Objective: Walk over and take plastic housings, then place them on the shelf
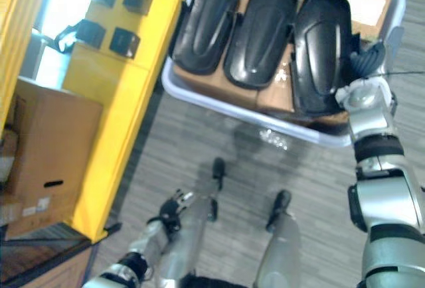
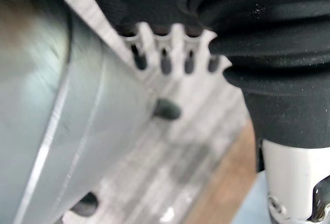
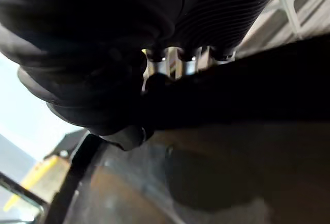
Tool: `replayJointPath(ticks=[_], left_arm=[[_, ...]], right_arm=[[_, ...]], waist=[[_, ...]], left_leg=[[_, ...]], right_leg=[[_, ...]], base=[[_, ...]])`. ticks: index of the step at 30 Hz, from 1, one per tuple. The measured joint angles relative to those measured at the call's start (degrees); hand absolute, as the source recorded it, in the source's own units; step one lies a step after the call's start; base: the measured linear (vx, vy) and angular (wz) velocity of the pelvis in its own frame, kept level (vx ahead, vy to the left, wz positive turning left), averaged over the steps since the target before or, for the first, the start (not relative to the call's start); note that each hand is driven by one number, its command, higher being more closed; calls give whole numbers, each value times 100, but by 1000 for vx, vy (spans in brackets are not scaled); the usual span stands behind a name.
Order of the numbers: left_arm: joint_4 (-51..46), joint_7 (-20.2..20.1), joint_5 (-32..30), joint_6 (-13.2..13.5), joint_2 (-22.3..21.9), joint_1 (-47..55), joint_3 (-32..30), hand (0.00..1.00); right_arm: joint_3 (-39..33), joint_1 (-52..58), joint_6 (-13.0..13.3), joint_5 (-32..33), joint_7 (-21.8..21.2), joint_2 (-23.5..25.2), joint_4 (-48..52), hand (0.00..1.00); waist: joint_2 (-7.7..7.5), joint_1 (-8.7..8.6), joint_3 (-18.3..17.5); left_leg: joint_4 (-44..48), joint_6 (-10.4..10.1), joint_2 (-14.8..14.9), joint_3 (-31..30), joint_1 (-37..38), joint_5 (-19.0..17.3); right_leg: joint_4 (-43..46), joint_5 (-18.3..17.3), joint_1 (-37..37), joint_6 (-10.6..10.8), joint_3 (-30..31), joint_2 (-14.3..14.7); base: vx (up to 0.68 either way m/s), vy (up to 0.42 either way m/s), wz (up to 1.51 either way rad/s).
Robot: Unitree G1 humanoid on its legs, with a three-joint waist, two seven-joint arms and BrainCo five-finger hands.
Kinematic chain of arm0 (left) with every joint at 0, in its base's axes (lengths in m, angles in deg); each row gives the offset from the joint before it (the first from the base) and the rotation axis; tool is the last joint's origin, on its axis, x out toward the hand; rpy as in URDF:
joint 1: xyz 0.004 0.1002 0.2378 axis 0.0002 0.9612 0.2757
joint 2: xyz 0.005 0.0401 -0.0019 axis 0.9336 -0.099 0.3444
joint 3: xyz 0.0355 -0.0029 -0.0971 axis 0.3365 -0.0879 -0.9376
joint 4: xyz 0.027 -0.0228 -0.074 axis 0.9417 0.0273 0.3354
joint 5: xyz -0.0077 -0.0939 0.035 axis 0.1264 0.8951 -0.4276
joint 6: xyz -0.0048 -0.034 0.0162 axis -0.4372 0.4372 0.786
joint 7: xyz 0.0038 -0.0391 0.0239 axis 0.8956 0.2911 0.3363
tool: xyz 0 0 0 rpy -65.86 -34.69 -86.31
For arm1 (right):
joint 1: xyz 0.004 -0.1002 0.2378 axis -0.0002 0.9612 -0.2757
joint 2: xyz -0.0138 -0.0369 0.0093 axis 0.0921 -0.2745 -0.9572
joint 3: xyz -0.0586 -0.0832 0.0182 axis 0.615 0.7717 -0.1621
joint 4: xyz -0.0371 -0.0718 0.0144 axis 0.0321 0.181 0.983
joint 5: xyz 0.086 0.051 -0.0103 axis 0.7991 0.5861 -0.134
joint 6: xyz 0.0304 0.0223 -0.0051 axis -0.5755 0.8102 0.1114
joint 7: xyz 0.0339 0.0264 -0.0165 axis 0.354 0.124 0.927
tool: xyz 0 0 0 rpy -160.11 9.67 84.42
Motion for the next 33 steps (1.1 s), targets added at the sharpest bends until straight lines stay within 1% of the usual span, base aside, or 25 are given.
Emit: replayJointPath(ticks=[3, 4, 5, 7, 8, 9, 10, 12, 13, 14, 15, 16, 17, 19, 20, 21, 22, 24, 26, 27, 28, 30, 31, 32, 33], left_arm=[[-89, 45, 47, 208, -1, 113, -3, 0], [-207, 127, 190, 356, 0, 192, -12, 0], [-259, 176, 235, 414, 4, 218, -23, 0], [-549, 448, 314, 614, 32, 308, -69, 0], [-950, 752, 365, 767, 39, 425, -221, 0], [-1132, 933, 370, 819, 42, 475, -311, 0], [-1552, 1371, 345, 910, 63, 577, -512, 0], [-2132, 1904, 343, 995, 139, 704, -797, 0], [-2599, 2265, 331, 1036, 244, 810, -1052, 0], [-3101, 2665, 179, 1132, 287, 911, -1404, 0], [-3333, 2843, 47, 1171, 291, 955, -1563, 0], [-3814, 3179, -181, 1206, 329, 1022, -1792, 0], [-4181, 3446, -360, 1223, 421, 1077, -1906, 0], [-4574, 3683, -606, 1273, 494, 1153, -2003, 0], [-4995, 3838, -853, 1332, 491, 1166, -2051, 0], [-5158, 3867, -1025, 1332, 490, 1164, -2029, 0], [-5433, 3870, -1278, 1334, 493, 1133, -1970, 0], [-5775, 3857, -1574, 1310, 525, 997, -1751, 0], [-5873, 3714, -1709, 1220, 678, 758, -1448, 0], [-5873, 3478, -1711, 1083, 790, 558, -1266, 0], [-5870, 3365, -1712, 1030, 835, 475, -1175, 0], [-5726, 2793, -1681, 779, 924, 0, -760, 0], [-5683, 2622, -1609, 696, 922, -118, -652, 0], [-5535, 2097, -1434, 442, 921, -382, -385, 0], [-5470, 1921, -1367, 338, 920, -463, -270, 0]], right_arm=[[-183, 64, -7, -16, 316, 26, -2, 100], [-264, 110, -7, -61, 482, 33, -4, 100], [-310, 121, -7, -78, 538, 37, -4, 100], [-463, 139, 3, -162, 693, 38, -2, 100], [-610, 201, 22, -243, 761, 40, 53, 100], [-661, 262, 41, -316, 815, 44, 82, 100], [-768, 406, 85, -355, 917, 44, 179, 100], [-956, 683, 119, -452, 1055, 45, 456, 100], [-1061, 852, 146, -537, 1149, 56, 700, 100], [-1170, 1053, 225, -570, 1244, 70, 1004, 100], [-1232, 1166, 259, -587, 1286, 82, 1139, 100], [-1377, 1405, 316, -677, 1377, 156, 1400, 100], [-1409, 1574, 346, -741, 1455, 290, 1520, 100], [-1441, 1827, 383, -792, 1485, 546, 1668, 100], [-1450, 2076, 396, -807, 1544, 824, 1809, 100], [-1457, 2192, 407, -837, 1575, 911, 1892, 100], [-1458, 2410, 439, -911, 1584, 1063, 2052, 100], [-1445, 2639, 515, -1083, 1584, 1277, 2348, 100], [-1432, 2696, 668, -1275, 1585, 1380, 2554, 100], [-1363, 2700, 779, -1382, 1593, 1418, 2662, 100], [-1299, 2700, 815, -1450, 1597, 1433, 2717, 100], [-1138, 2694, 1008, -1583, 1703, 1449, 2821, 100], [-1113, 2693, 1012, -1599, 1731, 1460, 2860, 100], [-1109, 2684, 1083, -1696, 1825, 1538, 3009, 100], [-1108, 2671, 1117, -1734, 1844, 1568, 3066, 100]], waist=[[0, -12, 0], [0, -16, 0], [0, -19, 0], [0, -54, 0], [0, -93, 0], [-1, -115, 0], [-1, -179, 0], [-2, -203, 1], [-4, -244, 2], [-8, -280, 4], [-12, -298, 3], [-25, -318, -4], [-89, -319, -61], [-215, -317, -332], [-355, -324, -536], [-417, -332, -578], [-546, -344, -688], [-708, -357, -876], [-763, -398, -968], [-777, -432, -1026], [-782, -454, -1087], [-781, -495, -1224], [-785, -496, -1229], [-787, -510, -1246], [-793, -529, -1251]], left_leg=[[-81, 1, -3, 10, 126, 2], [-112, 1, -4, 19, 202, 2], [-146, 1, -5, 26, 251, 4], [-206, 5, -11, 39, 389, 15], [-305, 1, -14, 41, 537, 28], [-361, -1, -15, 39, 609, 35], [-449, -6, -23, 13, 775, 46], [-574, -15, -21, 1, 1000, 53], [-652, -19, -15, -1, 1153, 56], [-745, -32, -6, -10, 1302, 66], [-794, -31, -3, -17, 1389, 85], [-849, -32, 0, -27, 1566, 88], [-885, -32, -1, -15, 1717, 88], [-927, -33, 10, -17, 1736, 87], [-1051, -34, 42, -15, 1864, 88], [-1070, -35, 43, -15, 1933, 86], [-1070, -37, 40, -15, 2020, 85], [-1072, -61, 42, 5, 2147, 64], [-1079, -66, 53, 38, 2254, 50], [-1081, -71, 80, 96, 2324, 29], [-1082, -68, 95, 132, 2324, 23], [-1089, -67, 146, 223, 2392, 9], [-1090, -61, 160, 279, 2427, 1], [-1095, -63, 198, 346, 2474, -29], [-1115, -64, 210, 367, 2482, -33]], right_leg=[[-60, 12, 110, 20, 0, 3], [-95, 18, 185, 27, 0, 4], [-115, 22, 223, 30, 1, 5], [-157, 28, 352, 41, 0, 2], [-216, 31, 480, 46, -13, 3], [-246, 31, 551, 47, -29, 4], [-325, 31, 733, 51, -92, 3], [-426, 31, 958, 53, -134, 11], [-518, 32, 1125, 58, -157, 34], [-617, 39, 1294, 69, -193, 53], [-649, 44, 1391, 76, -221, 61], [-735, 56, 1613, 93, -284, 71], [-804, 66, 1787, 108, -292, 80], [-960, 76, 1871, 119, -320, 124], [-1128, 101, 2025, 140, -360, 163], [-1205, 120, 2133, 142, -403, 161], [-1346, 160, 2308, 140, -451, 170], [-1580, 240, 2530, 149, -459, 208], [-1718, 287, 2685, 145, -446, 238], [-1782, 332, 2737, 132, -420, 265], [-1812, 352, 2734, 126, -403, 277], [-1884, 449, 2773, 116, -276, 354], [-1918, 472, 2807, 110, -262, 357], [-1961, 519, 2826, 97, -204, 372], [-1976, 527, 2824, 97, -174, 384]], base=[[13, 4, 0], [45, 9, -2], [56, 6, -2], [66, -2, -1], [76, -10, 1], [75, -12, 7], [67, -13, 8], [81, -20, 7], [109, -35, 4], [97, -36, 5], [136, -51, 11], [114, -44, 9], [128, -54, 9], [93, -39, 4], [129, -27, 6], [140, -19, 12], [93, -7, 8], [56, -21, 2], [1, -16, -8], [-42, -8, -17], [-61, -1, -23], [-60, 0, -26], [-111, 17, -29], [-112, 18, -23], [-120, 20, -24]])
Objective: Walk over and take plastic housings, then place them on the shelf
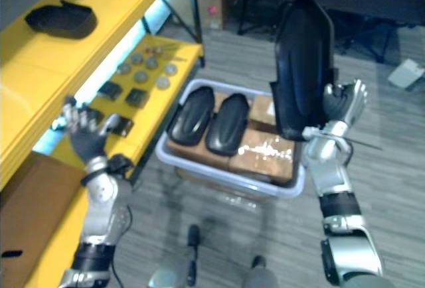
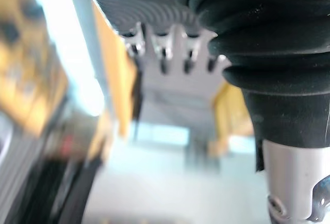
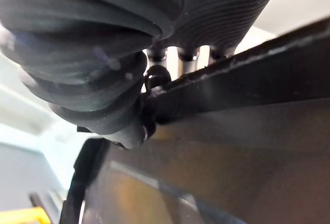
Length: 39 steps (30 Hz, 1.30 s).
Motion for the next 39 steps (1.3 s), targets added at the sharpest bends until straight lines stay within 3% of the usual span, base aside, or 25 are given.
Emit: replayJointPath(ticks=[4, 9, 14, 24, 28, 32, 38, 39], left_arm=[[435, -831, 373, -788, -41, -318, 777, 0], [1269, -1056, 704, -1762, -201, -641, 1162, 0], [1618, -1063, 1156, -2083, -252, -1049, 1256, 0], [2000, -1270, 2512, -2077, -264, -1362, 1340, 0], [2000, -1291, 2953, -1774, -276, -1447, 1339, 0], [1999, -1274, 2987, -1443, -309, -1472, 1339, 0], [1943, -1256, 3114, -1210, -416, -1474, 1329, 0], [1915, -1221, 3114, -1184, -461, -1474, 1330, 100]], right_arm=[[53, -150, 142, -236, 186, 154, 469, 100], [309, -373, 425, -539, 201, 330, 1043, 100], [485, -370, 650, -698, 135, 423, 1122, 100], [818, -134, 766, -726, -205, 617, 1114, 100], [1064, -52, 781, -721, -296, 764, 958, 100], [1259, 197, 790, -671, -293, 1005, 748, 100], [1423, 445, 791, -373, -281, 1233, 731, 100], [1430, 487, 792, -288, -274, 1293, 731, 100]], waist=[[-25, -131, -49], [-167, -257, -204], [-235, -278, -245], [-244, -288, -249], [-261, -286, -260], [-407, -282, -364], [-440, -270, -384], [-441, -269, -384]], left_leg=[[-4, -8, 44, 119, 1, -41], [-3, 9, 69, 404, 33, -7], [-3, 10, 76, 499, 115, -6], [-8, 10, 83, 565, 110, -6], [-8, 10, 65, 559, 103, -6], [-8, 12, 52, 551, 85, -8], [-8, 27, 22, 543, 74, -20], [-9, 28, 19, 543, 72, -21]], right_leg=[[-207, 131, -18, -23, 133, 74], [-457, 415, -13, 13, 377, 105], [-468, 454, 2, 4, 506, 107], [-554, 510, 5, 13, 543, 116], [-565, 516, 8, 23, 534, 96], [-596, 517, 13, 25, 522, 88], [-602, 522, 14, 34, 515, 59], [-602, 522, 13, 34, 515, 58]], base=[[-89, 6, -17], [-5, 16, -25], [12, 2, -13], [-7, 1, -3], [0, 0, 0], [0, 0, 0], [0, 0, 0], [0, 0, 0]])
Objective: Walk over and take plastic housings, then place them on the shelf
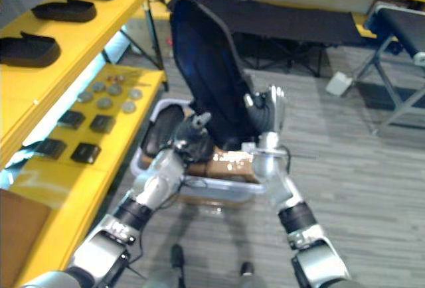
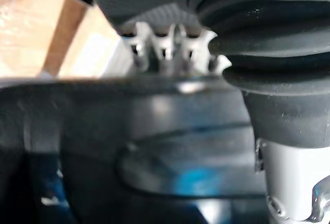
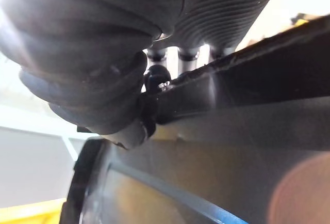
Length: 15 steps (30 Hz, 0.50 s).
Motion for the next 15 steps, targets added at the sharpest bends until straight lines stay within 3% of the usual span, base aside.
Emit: replayJointPath(ticks=[6, 15], left_arm=[[-18, 223, -66, 199, -60, 1, 0, 100], [-17, 292, -184, 322, -59, 57, -28, 100]], right_arm=[[209, 169, 124, 360, 178, 214, 1, 100], [481, 454, 334, 363, 491, 448, 223, 100]], waist=[[-1, -10, -1], [-15, -14, -28]], left_leg=[[0, 9, -1, 3, 2, -10], [1, 10, 0, 3, 42, -10]], right_leg=[[0, 0, -2, 0, 2, -2], [-74, 7, 69, 8, -6, 2]], base=[[0, 0, 0], [0, 0, 0]])
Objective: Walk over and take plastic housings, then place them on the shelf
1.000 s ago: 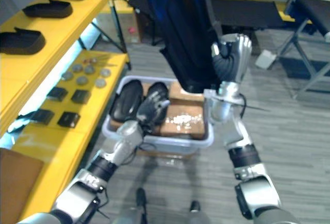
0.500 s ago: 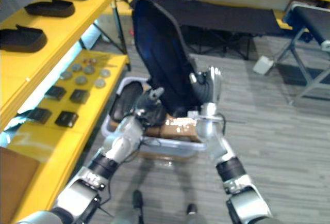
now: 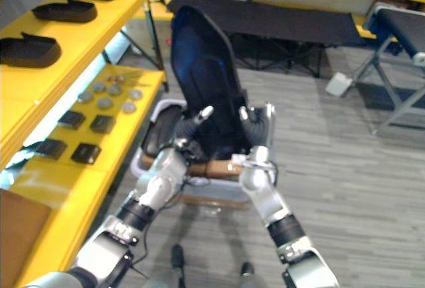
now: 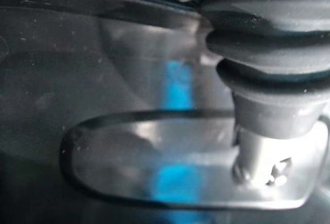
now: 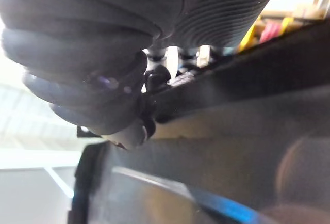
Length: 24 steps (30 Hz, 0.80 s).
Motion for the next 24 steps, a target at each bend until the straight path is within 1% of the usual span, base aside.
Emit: replayJointPath(ticks=[4, 6, 8, 11, 12, 17, 19, 21, 22, 23, 24], left_arm=[[1, -1, 19, 36, 0, 75, 5, 100], [1, -21, 73, 139, 1, 202, 10, 100], [13, -30, 193, 160, 1, 228, 33, 100], [19, -31, 53, 283, 2, 248, 64, 100], [19, -35, -89, 334, 3, 260, 69, 100], [18, -52, -340, 385, 6, 512, 97, 100], [17, -50, -504, 385, 6, 690, 94, 100], [14, 3, -771, 385, 8, 873, 87, 100], [6, 15, -840, 385, 11, 907, 83, 100], [-35, 73, -977, 383, 25, 947, 80, 100], [-258, 232, -1270, 379, 62, 1045, 54, 100]], right_arm=[[25, 85, -7, -1, 13, 75, 42, 100], [136, 110, -30, 1, 31, 75, 42, 100], [161, 117, -30, 1, 49, 74, 42, 100], [214, 118, -53, 3, 149, 74, 42, 100], [214, 119, -76, 32, 155, 74, 42, 0], [340, 226, -83, 118, 134, 84, 63, 0], [374, 330, -154, 147, 68, 85, 66, 0], [367, 464, -231, 238, -169, 52, 67, 0], [362, 506, -245, 257, -221, 43, 70, 0], [357, 559, -247, 295, -279, 30, 75, 0], [314, 671, -254, 493, -416, 1, 211, 0]], waist=[[-52, 0, -64], [-74, -5, -147], [-78, -1, -159], [-78, 1, -159], [-80, 1, -161], [-98, -2, -182], [-119, -1, -203], [-139, 1, -220], [-140, 2, -221], [-140, 4, -221], [-140, 6, -221]], left_leg=[[0, 0, -7, 4, -3, 0], [0, 1, -7, 13, -4, -6], [0, 0, -2, 11, -4, -7], [-1, 0, -5, 11, -4, -8], [-1, -2, -9, 11, -3, -10], [-1, -17, -10, 5, 2, -35], [-1, -14, -11, 5, 1, -40], [-1, -12, -19, 4, 1, -43], [-1, -11, -21, 2, 1, -43], [-1, -11, -24, 2, 1, -44], [-1, -8, -26, 1, 1, -45]], right_leg=[[-64, 21, 12, 3, 0, -2], [-96, 35, 19, 4, 4, -2], [-99, 37, 20, 1, 3, 1], [-123, 54, 31, -8, 3, 1], [-168, 72, 58, -27, 3, 1], [-201, 84, 94, -32, -2, 0], [-207, 83, 96, -32, -3, -1], [-208, 83, 102, -32, -7, -2], [-208, 83, 103, -32, -9, -3], [-207, 83, 104, -32, -10, -5], [-206, 83, 106, -32, -10, -7]], base=[[0, 0, 0], [0, 0, 0], [0, 0, 0], [0, 0, 0], [0, 0, 0], [0, 0, 0], [0, 0, 0], [0, 0, 0], [0, 0, 0], [0, 0, 0], [0, 0, 0]])
